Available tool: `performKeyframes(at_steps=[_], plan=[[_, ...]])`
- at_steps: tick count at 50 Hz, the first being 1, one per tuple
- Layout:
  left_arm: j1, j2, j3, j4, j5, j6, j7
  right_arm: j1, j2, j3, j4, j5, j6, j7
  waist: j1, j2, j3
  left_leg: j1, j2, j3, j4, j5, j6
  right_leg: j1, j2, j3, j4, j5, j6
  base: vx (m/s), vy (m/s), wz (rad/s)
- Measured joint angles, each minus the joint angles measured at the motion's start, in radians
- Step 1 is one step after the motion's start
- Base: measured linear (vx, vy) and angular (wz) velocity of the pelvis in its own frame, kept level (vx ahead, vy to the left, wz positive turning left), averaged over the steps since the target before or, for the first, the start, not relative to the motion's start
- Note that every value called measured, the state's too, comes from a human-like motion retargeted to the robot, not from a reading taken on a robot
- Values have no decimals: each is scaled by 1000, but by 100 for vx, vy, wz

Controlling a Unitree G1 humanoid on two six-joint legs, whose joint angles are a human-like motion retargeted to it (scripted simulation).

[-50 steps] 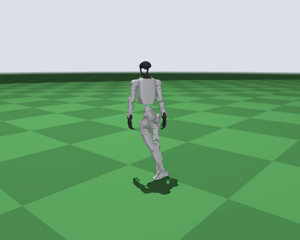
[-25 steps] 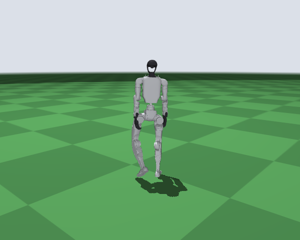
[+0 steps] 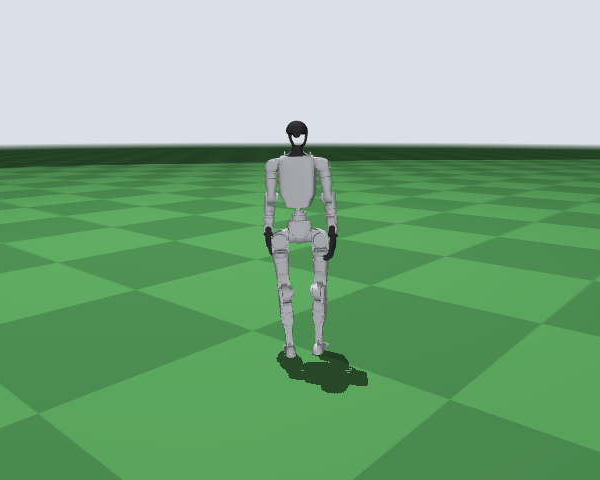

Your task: In place motions

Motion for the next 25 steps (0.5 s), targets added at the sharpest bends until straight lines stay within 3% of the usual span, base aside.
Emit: performKeyframes(at_steps=[9, 25], plan=[[7, -6, -8, 50, 14, -1, 15, -10, 26, 65, -12, -137, 7, 46, 7, -12, 2, 22, -9, 16, -6, -13, 10, -2, -4, 39, 13, -1, 11, 4, -8, -19], [72, -26, -10, 149, 74, 33, 14, -76, 88, 189, -252, -232, -45, 132, 28, -13, 14, 36, -26, 31, -2, -17, 26, 3, -21, 53, 33, -4, 25, 0, 0, 0]])
